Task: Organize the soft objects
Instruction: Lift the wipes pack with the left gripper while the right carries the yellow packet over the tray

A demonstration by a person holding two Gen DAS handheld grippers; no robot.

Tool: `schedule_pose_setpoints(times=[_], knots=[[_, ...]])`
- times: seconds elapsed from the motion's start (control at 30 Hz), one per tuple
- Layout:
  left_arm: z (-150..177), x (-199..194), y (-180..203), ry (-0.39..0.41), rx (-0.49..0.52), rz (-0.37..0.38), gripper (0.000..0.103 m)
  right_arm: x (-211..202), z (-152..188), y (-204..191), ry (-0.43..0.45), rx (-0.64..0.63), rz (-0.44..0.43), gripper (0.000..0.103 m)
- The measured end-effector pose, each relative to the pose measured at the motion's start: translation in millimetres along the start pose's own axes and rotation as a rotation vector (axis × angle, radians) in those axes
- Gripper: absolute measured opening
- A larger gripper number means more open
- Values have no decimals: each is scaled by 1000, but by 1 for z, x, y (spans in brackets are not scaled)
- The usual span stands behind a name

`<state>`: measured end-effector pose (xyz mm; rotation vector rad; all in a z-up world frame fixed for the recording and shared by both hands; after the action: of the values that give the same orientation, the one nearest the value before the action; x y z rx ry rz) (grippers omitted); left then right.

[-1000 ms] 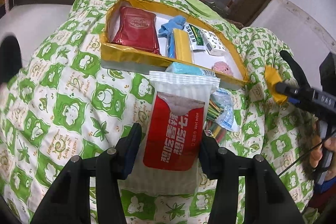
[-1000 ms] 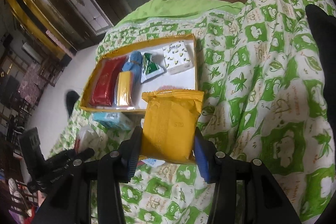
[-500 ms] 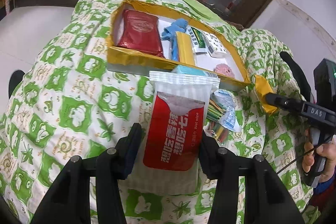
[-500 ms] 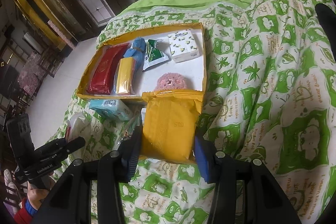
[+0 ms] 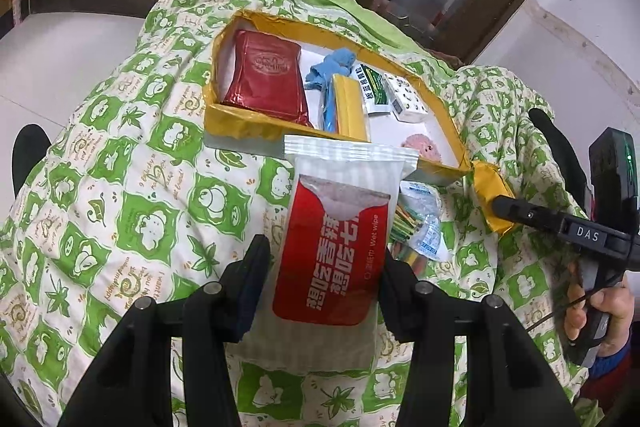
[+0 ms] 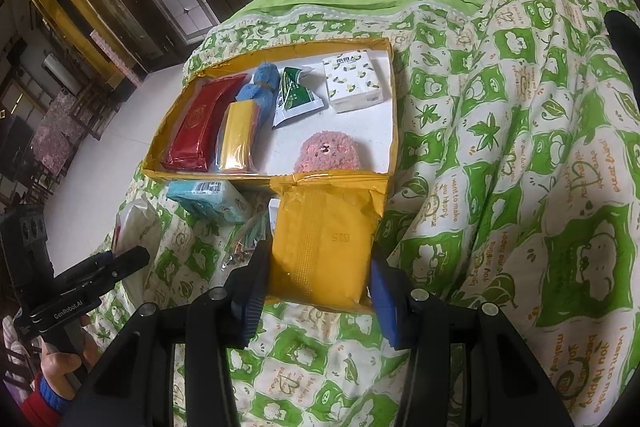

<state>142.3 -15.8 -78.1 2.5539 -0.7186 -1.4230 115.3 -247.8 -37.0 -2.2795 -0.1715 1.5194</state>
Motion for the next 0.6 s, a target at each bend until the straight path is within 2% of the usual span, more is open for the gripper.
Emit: schedule_pose_setpoints(times=[0.6], knots=[[-26, -11, 11, 32, 25, 9, 49, -6, -3, -2, 13, -6, 7, 50]])
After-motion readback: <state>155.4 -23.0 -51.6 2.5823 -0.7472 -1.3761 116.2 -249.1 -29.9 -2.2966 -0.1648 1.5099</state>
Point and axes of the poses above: each gripper's, at about its wrist camera, not at the fingertips, and x roughly the way its jaws point, y to its right, z to its underside, the point moved 7 cm from there along x, roughly the way its jaws point, and after that the axes turned 6 degrees about x, right-handed, at the moved point
